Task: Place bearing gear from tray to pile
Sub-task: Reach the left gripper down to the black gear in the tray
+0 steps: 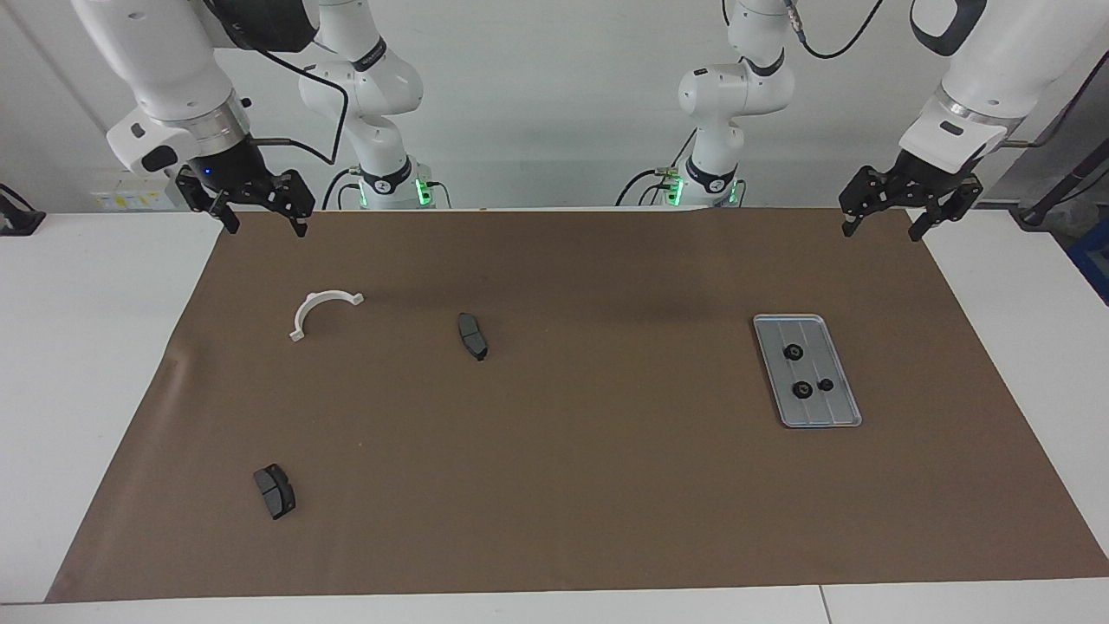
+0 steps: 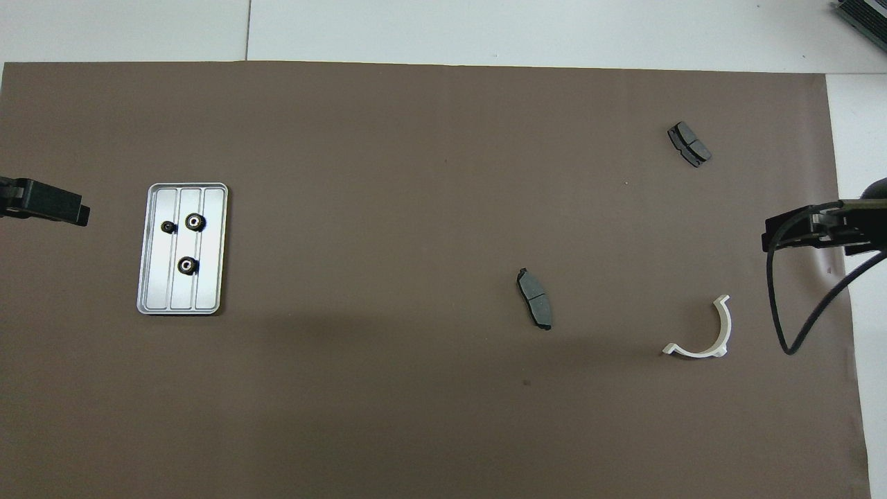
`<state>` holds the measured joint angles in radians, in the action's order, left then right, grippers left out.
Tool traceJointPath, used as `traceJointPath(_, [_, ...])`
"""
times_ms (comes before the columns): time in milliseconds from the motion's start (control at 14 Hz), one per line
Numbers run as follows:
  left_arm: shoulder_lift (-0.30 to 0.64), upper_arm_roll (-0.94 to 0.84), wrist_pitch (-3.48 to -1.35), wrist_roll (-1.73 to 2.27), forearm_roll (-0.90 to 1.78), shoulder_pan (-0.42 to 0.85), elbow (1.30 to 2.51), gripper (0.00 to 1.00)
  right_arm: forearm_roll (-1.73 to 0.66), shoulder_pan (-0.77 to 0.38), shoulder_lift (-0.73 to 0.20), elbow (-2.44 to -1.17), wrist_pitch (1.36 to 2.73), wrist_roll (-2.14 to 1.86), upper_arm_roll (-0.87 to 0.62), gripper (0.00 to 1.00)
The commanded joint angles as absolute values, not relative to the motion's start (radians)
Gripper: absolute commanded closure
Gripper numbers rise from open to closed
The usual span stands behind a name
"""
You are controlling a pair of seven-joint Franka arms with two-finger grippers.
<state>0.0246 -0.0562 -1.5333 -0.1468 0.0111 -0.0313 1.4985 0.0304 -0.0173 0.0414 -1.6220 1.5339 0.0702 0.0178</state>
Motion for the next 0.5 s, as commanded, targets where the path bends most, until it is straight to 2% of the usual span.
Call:
traceJointPath(0, [0.005,-0.051,-1.542,-0.13,0.002,-0.02,1.522,0.0,0.037,-0.012,0.063,-1.643,1.539,0.052,0.015,0.0])
traceJointPath(214, [-0.003,-0.051,-1.551,-0.143,0.002,-0.02,1.538,0.0,0.037,-0.012,0.063,-1.643,1.539,0.052,0.015,0.0])
traceJointPath(427, [-0.078,-0.051,-1.696,-0.132,0.003,-0.034,1.713,0.0,0.037,-0.012,0.063,-1.643,1.539,0.052,0.015,0.0])
